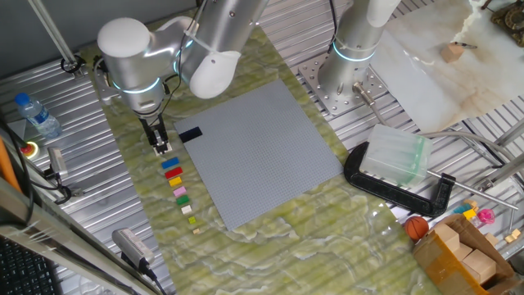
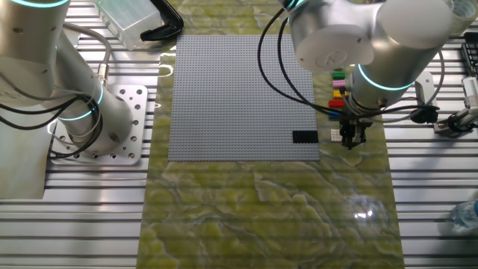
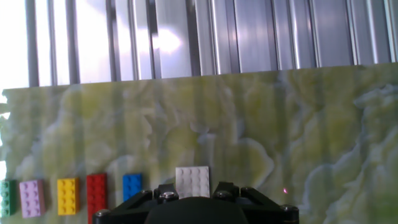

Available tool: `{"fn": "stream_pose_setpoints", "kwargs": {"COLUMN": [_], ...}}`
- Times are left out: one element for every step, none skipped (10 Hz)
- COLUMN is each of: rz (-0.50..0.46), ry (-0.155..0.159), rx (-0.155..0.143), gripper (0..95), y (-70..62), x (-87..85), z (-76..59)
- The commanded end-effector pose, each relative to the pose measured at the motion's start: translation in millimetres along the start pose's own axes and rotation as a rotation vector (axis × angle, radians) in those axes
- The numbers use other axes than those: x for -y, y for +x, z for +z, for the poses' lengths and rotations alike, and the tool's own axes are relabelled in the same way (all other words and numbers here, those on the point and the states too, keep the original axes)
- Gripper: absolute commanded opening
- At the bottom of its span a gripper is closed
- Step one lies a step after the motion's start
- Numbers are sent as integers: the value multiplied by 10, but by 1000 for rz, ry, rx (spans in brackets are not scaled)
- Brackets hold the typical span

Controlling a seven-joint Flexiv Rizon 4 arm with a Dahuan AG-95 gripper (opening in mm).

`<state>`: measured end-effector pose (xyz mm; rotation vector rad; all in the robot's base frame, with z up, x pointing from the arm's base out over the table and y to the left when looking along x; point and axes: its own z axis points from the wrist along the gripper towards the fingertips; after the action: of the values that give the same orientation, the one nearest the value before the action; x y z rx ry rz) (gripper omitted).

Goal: Build with small Lego blocks

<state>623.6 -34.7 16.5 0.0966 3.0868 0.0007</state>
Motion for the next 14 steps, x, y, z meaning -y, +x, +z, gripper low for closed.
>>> {"fn": "stream_pose_setpoints", "kwargs": {"rz": [-2, 0, 1, 5, -1, -8, -11, -11, -10, -9, -7, -6, -8, -8], "ry": [0, 1, 0, 1, 0, -2, -3, -3, -3, -3, -2, -1, -1, -1], "rx": [-1, -3, -3, -3, -3, -4, -4, -4, -4, -5, -6, -5, -4, -5], "gripper": [380, 380, 380, 380, 380, 380, 380, 380, 380, 380, 380, 380, 380, 380], "y": [12, 14, 13, 12, 10, 9, 7, 7, 7, 7, 6, 6, 5, 5], "x": [-7, -12, -10, -7, -4, -4, -9, -16, -17, -16, -14, -11, -10, -11], "z": [-14, -12, 0, 10, 26, 31, 28, 26, 28, 34, 40, 50, 55, 63]}}
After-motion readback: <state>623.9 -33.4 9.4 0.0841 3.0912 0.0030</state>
